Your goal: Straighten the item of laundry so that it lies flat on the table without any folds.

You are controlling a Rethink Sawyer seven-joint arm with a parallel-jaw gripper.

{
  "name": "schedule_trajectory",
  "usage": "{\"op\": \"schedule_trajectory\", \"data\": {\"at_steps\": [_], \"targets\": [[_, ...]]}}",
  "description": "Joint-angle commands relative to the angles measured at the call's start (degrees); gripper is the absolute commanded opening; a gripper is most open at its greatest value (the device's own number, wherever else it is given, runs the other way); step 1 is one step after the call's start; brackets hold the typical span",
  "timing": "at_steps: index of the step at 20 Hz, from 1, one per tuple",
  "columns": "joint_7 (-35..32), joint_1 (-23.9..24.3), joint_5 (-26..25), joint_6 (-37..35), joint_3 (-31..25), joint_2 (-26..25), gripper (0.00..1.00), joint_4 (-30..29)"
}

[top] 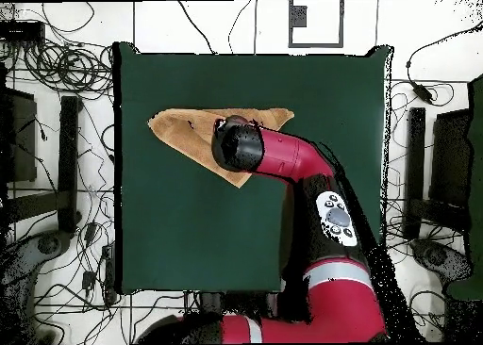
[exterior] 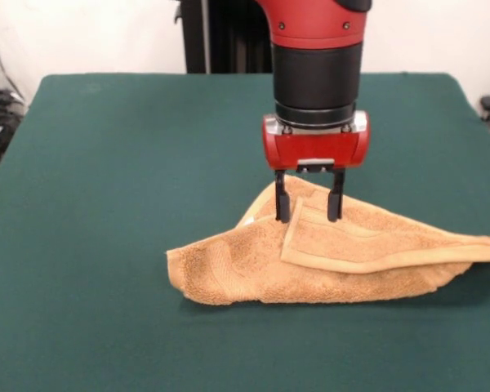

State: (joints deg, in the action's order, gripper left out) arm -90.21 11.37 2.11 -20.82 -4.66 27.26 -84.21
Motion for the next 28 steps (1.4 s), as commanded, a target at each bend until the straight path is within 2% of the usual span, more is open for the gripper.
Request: {"op": "schedule_trajectory", "data": {"at_steps": [1, 6, 13, 28], "targets": [[-3.54, -0.04, -3.83, 4.24, -7.08, -4.00, 1.00, -5.30], [-5.20, -1.04, -5.23, 7.09, -6.19, -6.16, 1.00, -4.09], [-6.15, -2.25, -6.26, 6.97, -4.53, -7.68, 1.00, -2.47], [-6.82, -3.94, -5.92, 8.61, -3.03, -11.53, 1.00, 1.08]]}}
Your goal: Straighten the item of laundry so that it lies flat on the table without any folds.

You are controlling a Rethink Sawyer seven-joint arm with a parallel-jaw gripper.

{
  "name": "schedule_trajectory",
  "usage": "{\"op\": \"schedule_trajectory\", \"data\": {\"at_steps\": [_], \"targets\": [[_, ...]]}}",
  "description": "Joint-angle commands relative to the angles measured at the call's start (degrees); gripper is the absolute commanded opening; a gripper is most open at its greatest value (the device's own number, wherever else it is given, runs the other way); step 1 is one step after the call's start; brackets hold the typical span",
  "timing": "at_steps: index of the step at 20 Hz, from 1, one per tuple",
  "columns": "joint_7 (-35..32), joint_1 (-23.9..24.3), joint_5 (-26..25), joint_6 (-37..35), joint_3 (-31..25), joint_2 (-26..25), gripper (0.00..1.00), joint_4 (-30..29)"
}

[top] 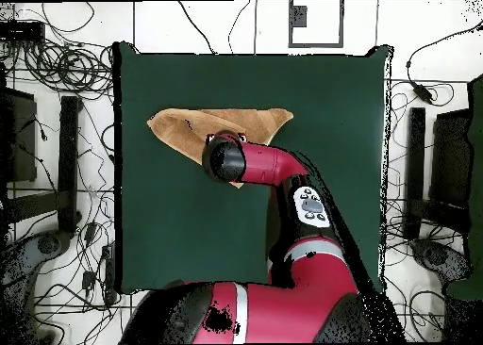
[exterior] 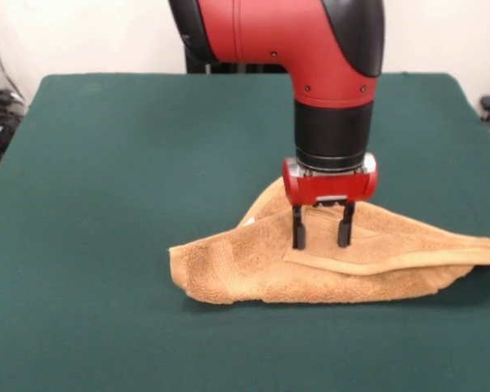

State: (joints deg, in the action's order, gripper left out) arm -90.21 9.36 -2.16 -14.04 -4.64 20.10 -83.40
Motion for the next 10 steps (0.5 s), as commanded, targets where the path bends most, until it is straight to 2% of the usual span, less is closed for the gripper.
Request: {"op": "schedule_trajectory", "data": {"at_steps": [1, 10], "targets": [[-6.71, -1.83, -1.67, 1.99, -3.14, -4.66, 1.00, 0.38], [-6.42, -1.15, -1.91, 2.36, -3.53, -4.37, 1.00, -0.04]]}}
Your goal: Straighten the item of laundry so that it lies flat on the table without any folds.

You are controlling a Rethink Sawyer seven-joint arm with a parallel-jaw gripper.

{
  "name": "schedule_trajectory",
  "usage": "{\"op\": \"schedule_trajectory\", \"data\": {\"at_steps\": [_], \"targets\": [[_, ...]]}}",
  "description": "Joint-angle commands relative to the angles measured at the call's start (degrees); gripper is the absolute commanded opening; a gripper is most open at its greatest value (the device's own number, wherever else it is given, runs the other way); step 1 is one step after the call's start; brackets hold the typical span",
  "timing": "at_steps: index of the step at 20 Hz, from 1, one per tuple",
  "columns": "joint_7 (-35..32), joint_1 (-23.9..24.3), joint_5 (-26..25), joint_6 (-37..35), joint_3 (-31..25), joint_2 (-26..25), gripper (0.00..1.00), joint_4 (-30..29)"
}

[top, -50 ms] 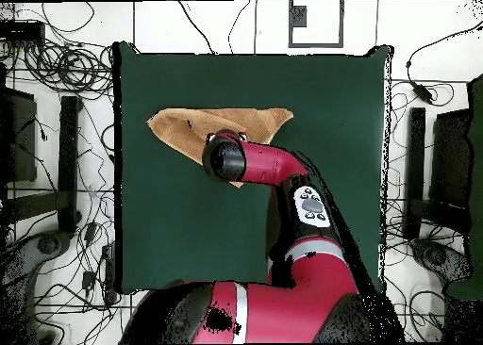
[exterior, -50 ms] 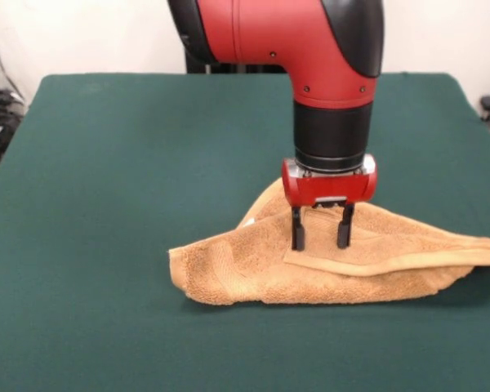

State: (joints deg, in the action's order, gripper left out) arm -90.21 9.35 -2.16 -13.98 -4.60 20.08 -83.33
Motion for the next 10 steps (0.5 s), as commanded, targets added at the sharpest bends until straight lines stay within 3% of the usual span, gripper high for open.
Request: {"op": "schedule_trajectory", "data": {"at_steps": [1, 10], "targets": [[-6.42, -1.13, -1.93, 2.33, -3.56, -4.30, 1.00, -0.13], [-6.17, -0.55, -2.68, 4.12, -4.22, -3.45, 1.00, -0.96]]}}
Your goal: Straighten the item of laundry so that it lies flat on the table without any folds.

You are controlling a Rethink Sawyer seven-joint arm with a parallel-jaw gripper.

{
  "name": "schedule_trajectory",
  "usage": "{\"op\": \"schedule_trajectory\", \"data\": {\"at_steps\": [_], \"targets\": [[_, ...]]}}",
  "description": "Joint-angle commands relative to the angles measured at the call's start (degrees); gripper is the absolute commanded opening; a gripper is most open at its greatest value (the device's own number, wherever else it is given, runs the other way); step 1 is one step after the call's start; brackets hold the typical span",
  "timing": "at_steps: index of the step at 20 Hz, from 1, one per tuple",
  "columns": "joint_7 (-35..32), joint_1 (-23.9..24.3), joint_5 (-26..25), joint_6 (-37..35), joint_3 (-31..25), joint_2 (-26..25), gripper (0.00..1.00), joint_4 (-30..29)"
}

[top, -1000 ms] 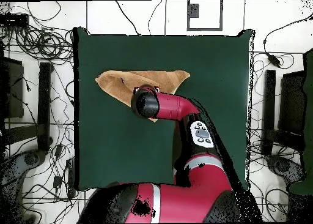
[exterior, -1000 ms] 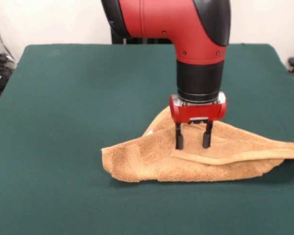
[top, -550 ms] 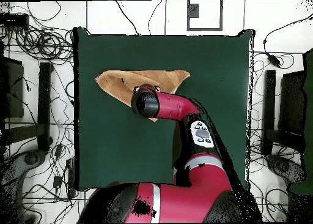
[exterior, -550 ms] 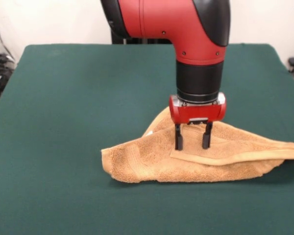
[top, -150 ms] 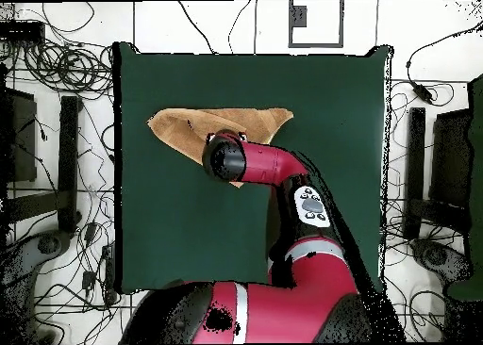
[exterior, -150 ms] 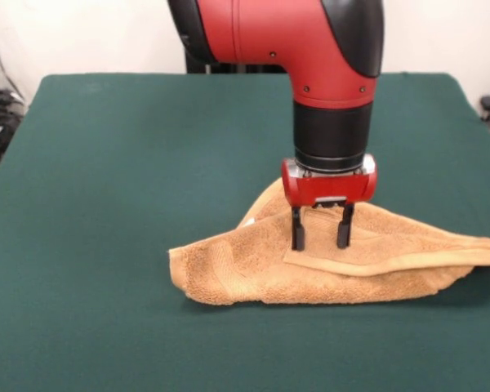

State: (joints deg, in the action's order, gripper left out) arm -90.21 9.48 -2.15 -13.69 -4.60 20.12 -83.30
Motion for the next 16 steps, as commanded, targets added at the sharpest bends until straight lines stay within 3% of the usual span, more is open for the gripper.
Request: {"op": "schedule_trajectory", "data": {"at_steps": [1, 16], "targets": [[-6.15, -0.68, -2.77, 4.04, -4.24, -3.46, 0.00, -1.01], [-6.02, -1.20, -3.03, 4.05, -3.50, -3.34, 0.00, -0.88]]}}
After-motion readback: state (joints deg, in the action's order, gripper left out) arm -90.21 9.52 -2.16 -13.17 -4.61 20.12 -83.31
